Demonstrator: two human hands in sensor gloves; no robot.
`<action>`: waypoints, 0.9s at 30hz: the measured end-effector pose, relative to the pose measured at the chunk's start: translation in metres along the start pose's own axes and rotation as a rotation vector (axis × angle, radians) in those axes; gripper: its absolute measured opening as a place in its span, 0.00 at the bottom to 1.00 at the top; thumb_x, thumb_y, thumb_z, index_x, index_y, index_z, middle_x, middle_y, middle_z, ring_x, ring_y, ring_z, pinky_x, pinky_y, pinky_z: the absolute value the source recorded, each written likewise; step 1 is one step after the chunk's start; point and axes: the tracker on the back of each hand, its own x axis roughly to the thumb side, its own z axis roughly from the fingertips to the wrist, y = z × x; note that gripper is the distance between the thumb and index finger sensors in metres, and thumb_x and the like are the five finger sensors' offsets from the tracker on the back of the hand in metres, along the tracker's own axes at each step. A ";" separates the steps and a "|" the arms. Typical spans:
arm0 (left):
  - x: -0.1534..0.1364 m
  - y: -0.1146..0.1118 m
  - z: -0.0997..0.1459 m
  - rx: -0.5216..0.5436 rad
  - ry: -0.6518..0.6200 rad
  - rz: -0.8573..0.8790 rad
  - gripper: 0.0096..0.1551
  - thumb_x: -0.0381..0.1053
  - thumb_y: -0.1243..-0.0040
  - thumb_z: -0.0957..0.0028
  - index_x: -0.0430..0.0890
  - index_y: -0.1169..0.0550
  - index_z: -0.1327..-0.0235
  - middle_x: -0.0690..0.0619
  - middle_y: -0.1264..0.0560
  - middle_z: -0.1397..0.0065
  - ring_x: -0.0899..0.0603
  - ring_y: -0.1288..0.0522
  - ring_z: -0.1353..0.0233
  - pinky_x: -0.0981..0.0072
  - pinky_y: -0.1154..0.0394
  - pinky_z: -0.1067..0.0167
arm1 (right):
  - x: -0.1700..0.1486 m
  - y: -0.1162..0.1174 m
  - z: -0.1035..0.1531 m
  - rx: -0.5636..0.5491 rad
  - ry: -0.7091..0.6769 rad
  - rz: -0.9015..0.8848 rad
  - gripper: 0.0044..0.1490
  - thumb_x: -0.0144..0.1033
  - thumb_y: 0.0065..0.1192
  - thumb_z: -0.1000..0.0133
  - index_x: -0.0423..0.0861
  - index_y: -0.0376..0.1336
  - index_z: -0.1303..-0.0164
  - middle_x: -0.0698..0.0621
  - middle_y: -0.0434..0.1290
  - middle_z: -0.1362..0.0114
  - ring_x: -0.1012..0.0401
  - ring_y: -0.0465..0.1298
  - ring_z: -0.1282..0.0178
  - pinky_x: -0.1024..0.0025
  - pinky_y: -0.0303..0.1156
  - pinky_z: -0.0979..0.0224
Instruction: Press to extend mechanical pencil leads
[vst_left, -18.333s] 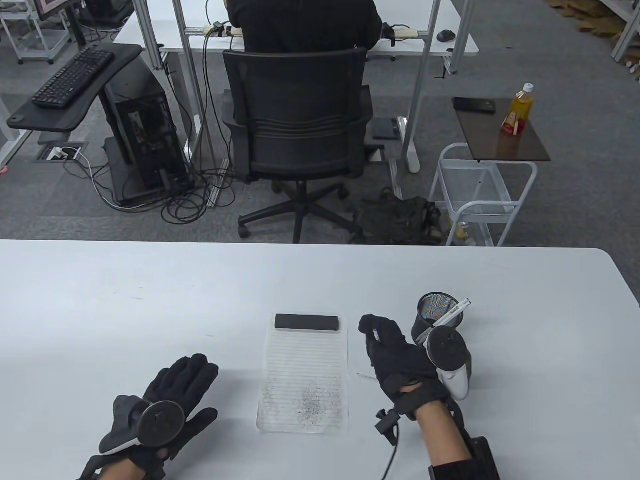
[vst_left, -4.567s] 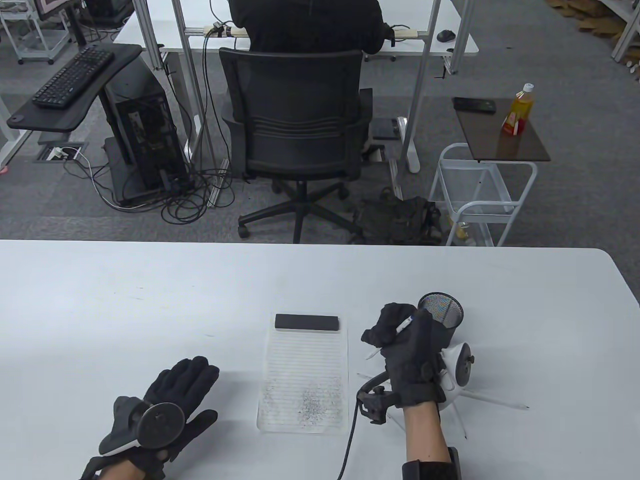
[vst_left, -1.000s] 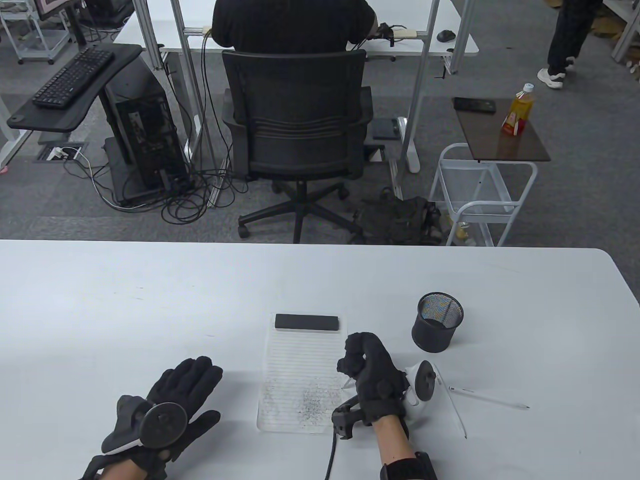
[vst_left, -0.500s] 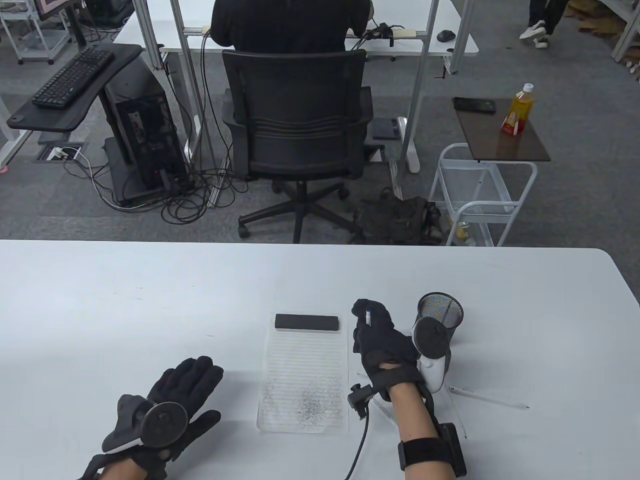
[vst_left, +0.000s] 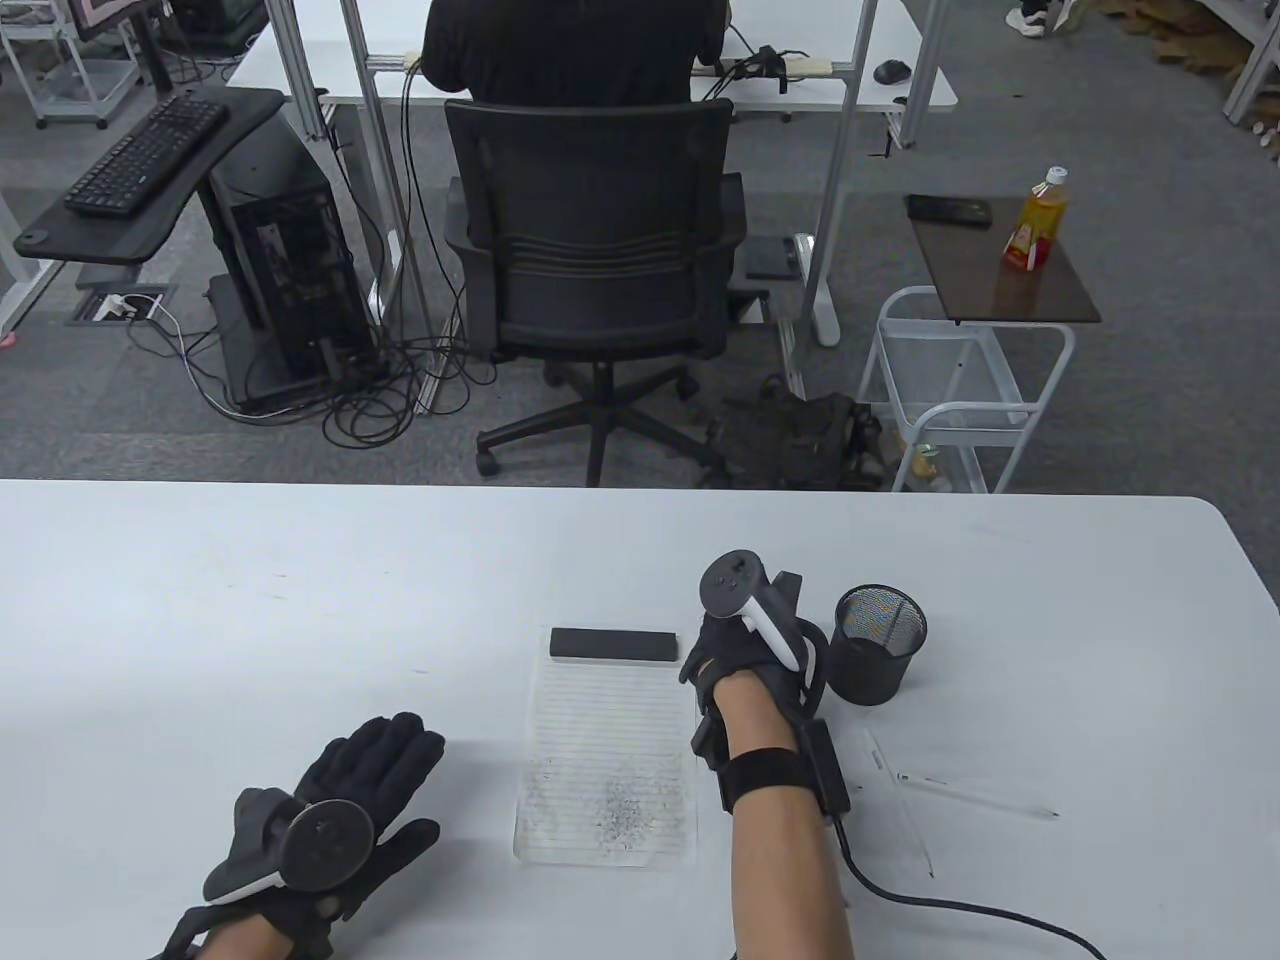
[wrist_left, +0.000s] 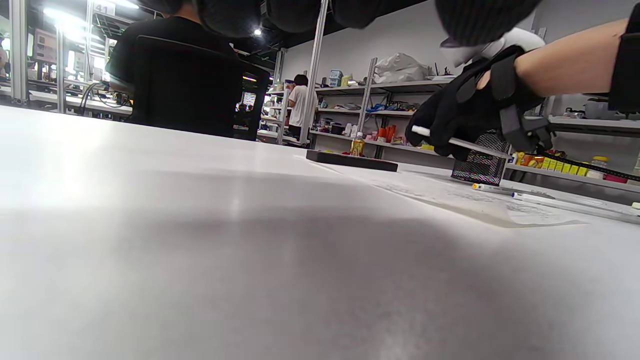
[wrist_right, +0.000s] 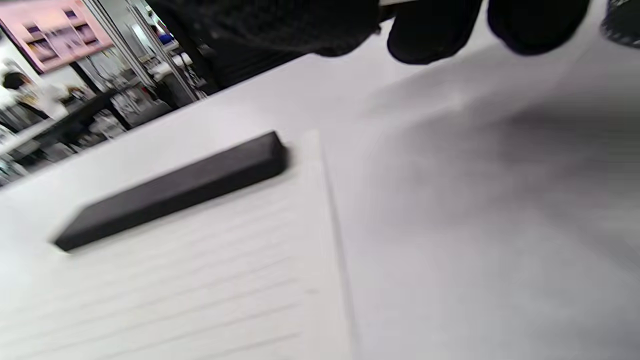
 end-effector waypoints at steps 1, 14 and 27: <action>0.000 0.000 0.000 0.003 -0.001 0.001 0.48 0.68 0.45 0.50 0.52 0.42 0.17 0.43 0.43 0.13 0.30 0.40 0.16 0.33 0.40 0.26 | -0.001 0.004 -0.006 -0.002 0.034 0.052 0.36 0.22 0.68 0.44 0.36 0.59 0.24 0.37 0.62 0.33 0.40 0.73 0.40 0.34 0.72 0.37; 0.002 -0.001 0.000 0.004 -0.017 -0.008 0.48 0.68 0.45 0.50 0.52 0.42 0.17 0.43 0.43 0.13 0.30 0.39 0.17 0.33 0.40 0.26 | -0.001 0.027 -0.024 -0.044 0.125 0.271 0.38 0.23 0.75 0.48 0.36 0.61 0.27 0.37 0.68 0.35 0.40 0.75 0.42 0.32 0.72 0.38; 0.002 -0.001 0.001 0.007 -0.010 -0.004 0.48 0.68 0.45 0.50 0.52 0.42 0.17 0.43 0.43 0.13 0.30 0.39 0.17 0.33 0.39 0.26 | 0.002 0.025 -0.026 -0.119 0.079 0.298 0.31 0.25 0.80 0.54 0.38 0.73 0.38 0.38 0.77 0.42 0.42 0.83 0.47 0.34 0.75 0.39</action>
